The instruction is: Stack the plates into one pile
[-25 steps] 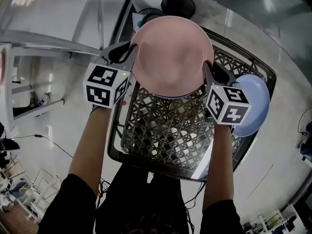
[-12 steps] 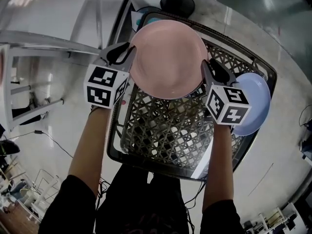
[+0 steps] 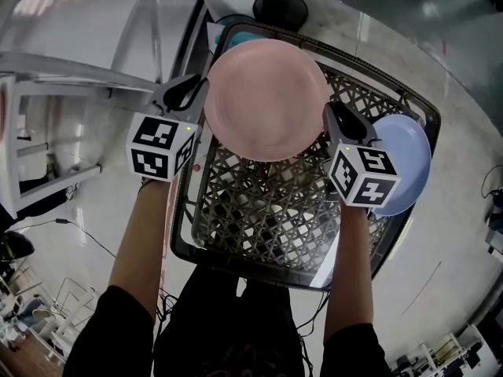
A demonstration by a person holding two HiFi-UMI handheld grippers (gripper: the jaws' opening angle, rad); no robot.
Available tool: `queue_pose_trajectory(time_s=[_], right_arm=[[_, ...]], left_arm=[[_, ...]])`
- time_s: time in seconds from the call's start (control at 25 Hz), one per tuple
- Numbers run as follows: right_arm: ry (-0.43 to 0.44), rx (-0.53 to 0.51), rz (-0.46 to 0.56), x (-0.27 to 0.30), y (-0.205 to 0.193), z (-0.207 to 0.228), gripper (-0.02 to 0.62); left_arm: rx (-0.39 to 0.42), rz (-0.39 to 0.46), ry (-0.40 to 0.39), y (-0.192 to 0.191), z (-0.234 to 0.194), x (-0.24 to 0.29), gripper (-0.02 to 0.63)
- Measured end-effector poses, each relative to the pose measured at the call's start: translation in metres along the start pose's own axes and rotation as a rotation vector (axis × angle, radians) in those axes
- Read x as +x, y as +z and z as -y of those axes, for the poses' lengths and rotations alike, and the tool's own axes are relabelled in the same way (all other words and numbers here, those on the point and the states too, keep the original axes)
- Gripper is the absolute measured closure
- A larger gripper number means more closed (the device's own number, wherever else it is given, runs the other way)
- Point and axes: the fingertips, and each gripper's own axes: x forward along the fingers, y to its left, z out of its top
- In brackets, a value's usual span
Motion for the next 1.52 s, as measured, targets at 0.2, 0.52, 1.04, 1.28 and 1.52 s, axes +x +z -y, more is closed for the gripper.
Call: queue_pose_trajectory(time_s=[0.2, 0.52, 1.04, 1.28, 1.52], right_arm=[[0.001, 0.008, 0.01, -0.008, 0.002, 0.003, 0.537], [-0.005, 0.013, 0.013, -0.02, -0.001, 0.006, 0.584], [-0.057, 0.049, 0.034, -0.041, -0.022, 0.022, 0.584], [-0.114, 0.084, 0.042, -0.065, -0.04, 0.049, 0.584], [-0.179, 0.131, 0.049, -0.104, -0.059, 0.09, 0.584]], left_arm=[[0.0, 0.006, 0.004, 0.005, 0.004, -0.003, 0.582], [0.003, 0.019, 0.021, 0.01, 0.011, -0.013, 0.614], [0.044, 0.025, -0.04, 0.007, 0.041, 0.0, 0.614], [0.072, 0.023, -0.091, 0.007, 0.073, 0.014, 0.612], [0.113, 0.024, -0.163, 0.023, 0.129, 0.032, 0.612]])
